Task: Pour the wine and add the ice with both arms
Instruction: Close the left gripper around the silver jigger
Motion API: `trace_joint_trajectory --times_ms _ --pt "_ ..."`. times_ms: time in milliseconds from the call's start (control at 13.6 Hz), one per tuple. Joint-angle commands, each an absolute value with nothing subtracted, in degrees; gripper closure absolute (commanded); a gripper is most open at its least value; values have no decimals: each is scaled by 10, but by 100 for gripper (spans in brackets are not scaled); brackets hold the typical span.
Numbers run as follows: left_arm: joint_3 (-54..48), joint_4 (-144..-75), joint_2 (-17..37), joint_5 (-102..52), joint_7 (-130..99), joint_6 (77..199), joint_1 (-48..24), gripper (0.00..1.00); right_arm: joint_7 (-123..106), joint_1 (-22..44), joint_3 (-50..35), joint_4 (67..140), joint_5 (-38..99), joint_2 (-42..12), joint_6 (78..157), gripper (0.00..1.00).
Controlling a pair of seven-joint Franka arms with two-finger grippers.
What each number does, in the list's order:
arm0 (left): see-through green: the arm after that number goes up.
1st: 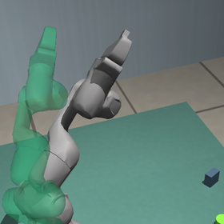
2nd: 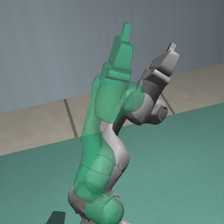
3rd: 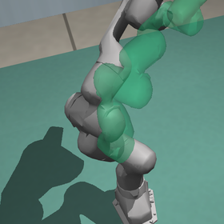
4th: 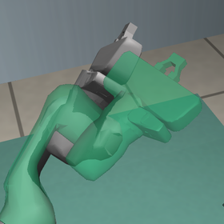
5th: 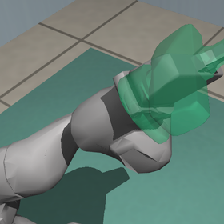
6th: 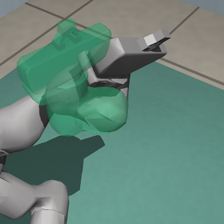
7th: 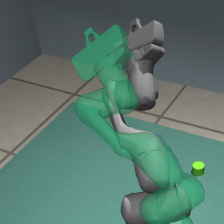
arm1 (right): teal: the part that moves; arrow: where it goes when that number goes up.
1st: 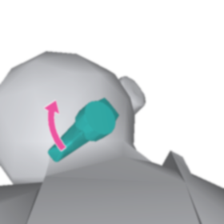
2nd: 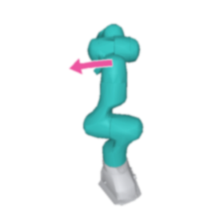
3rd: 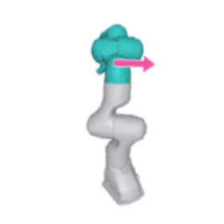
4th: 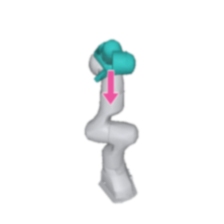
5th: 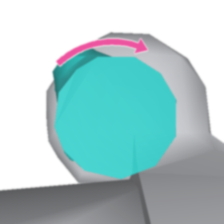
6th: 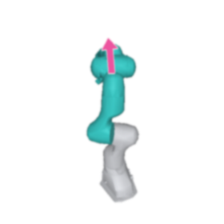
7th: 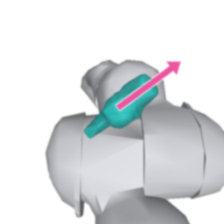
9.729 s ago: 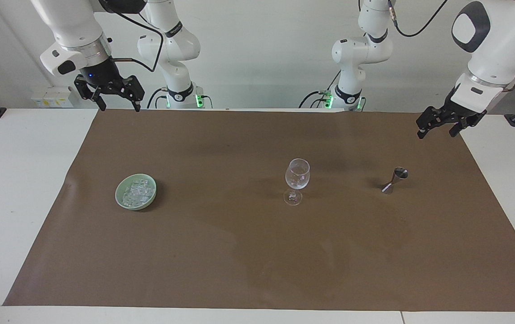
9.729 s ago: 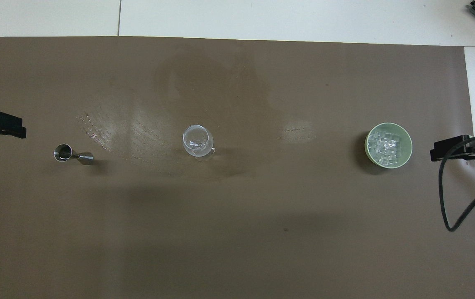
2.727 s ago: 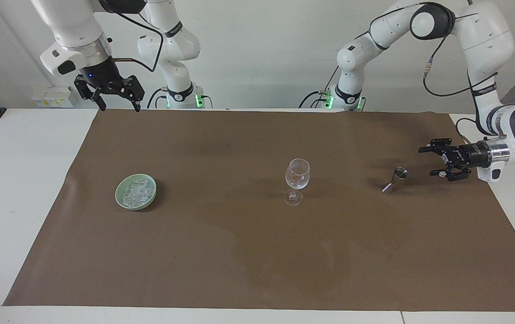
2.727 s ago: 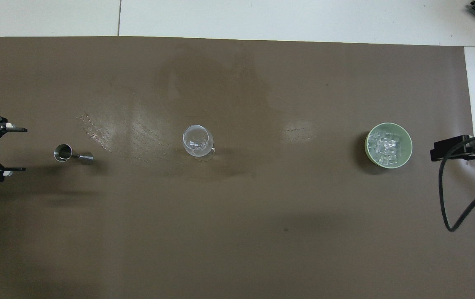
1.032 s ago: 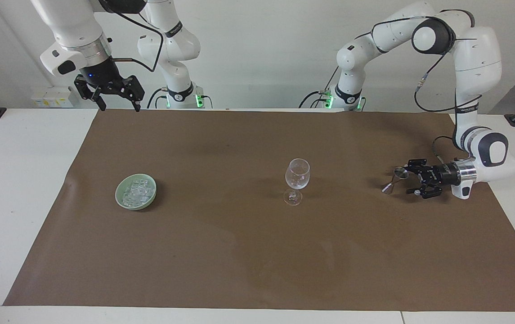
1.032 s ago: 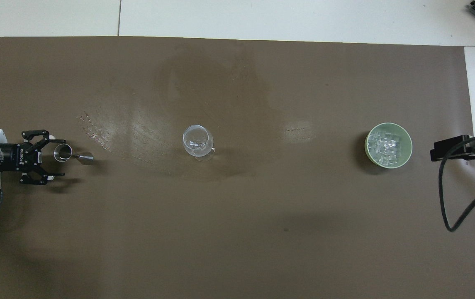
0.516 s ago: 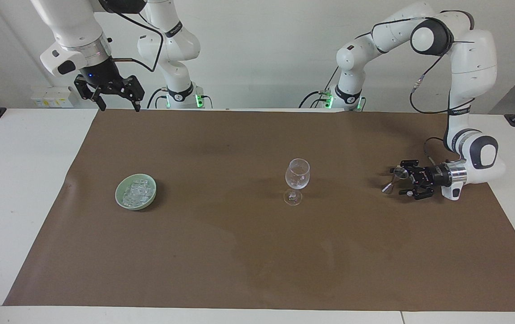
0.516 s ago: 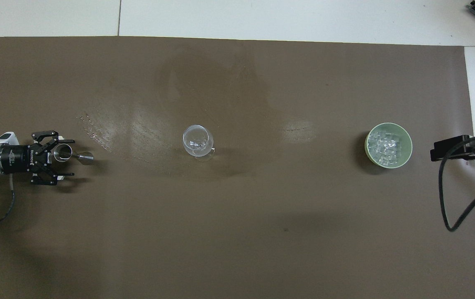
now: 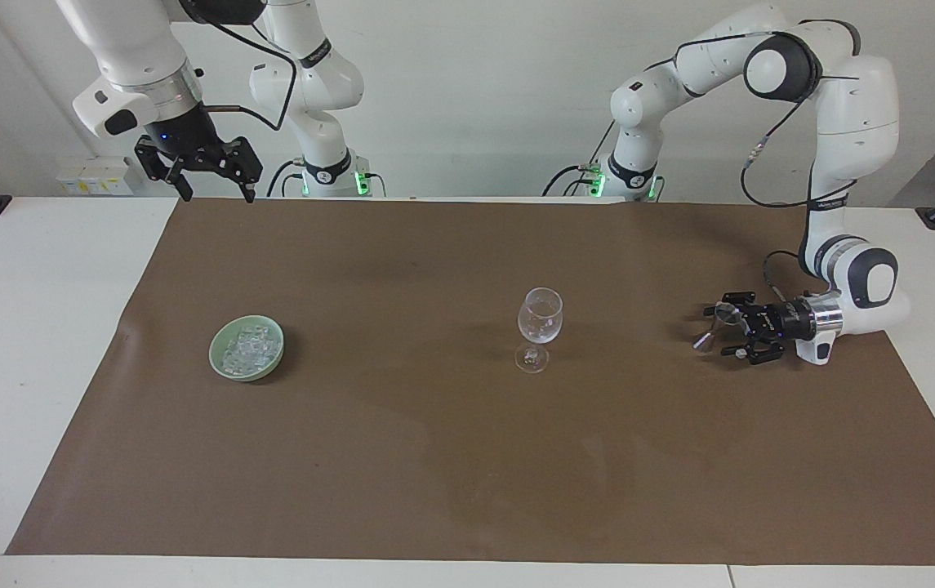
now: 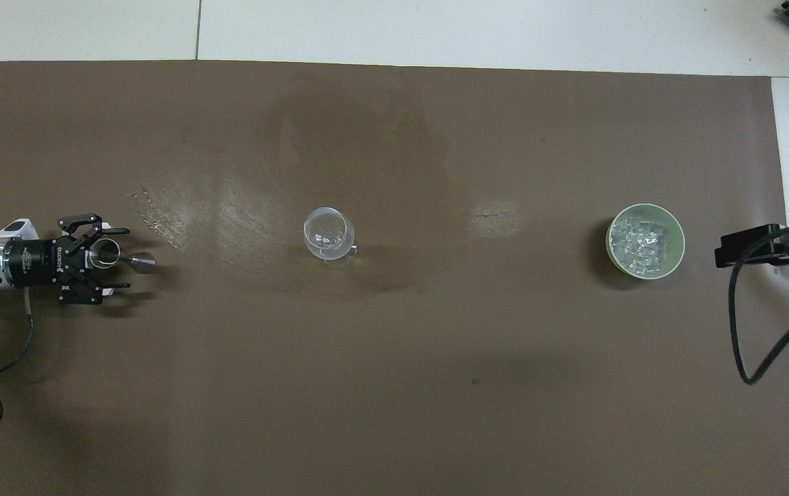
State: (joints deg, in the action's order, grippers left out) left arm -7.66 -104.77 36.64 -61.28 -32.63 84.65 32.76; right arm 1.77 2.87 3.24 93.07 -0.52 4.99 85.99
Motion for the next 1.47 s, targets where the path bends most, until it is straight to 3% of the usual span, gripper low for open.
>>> trace_joint_trajectory --times_ms 0,74,221,663,811,958,1032,1179,1400 --pt "-71 -1066 359 -631 -296 859 318 0 15 26 30 927 1 53 851 0" --pt "-71 -1068 359 -631 -280 859 317 0 15 26 30 927 1 53 850 0" --pt "-71 -1067 358 -631 -279 859 319 37 15 26 30 927 1 53 851 0" --pt "-70 -1065 358 -628 -285 860 323 38 15 26 30 927 1 53 851 0" --pt "-71 -1065 358 -628 -287 860 323 43 15 26 30 927 1 53 851 0" --pt "-70 -1065 358 -627 -287 860 324 63 15 26 30 927 1 53 851 0" --pt "-70 -1064 358 -625 -286 860 325 83 15 26 30 927 1 53 851 0" --pt "-70 -1064 358 -620 -282 860 325 100 15 26 30 927 1 53 851 0" --pt "-70 -1063 359 -621 -318 881 321 100 14 26 30 927 1 53 851 0"
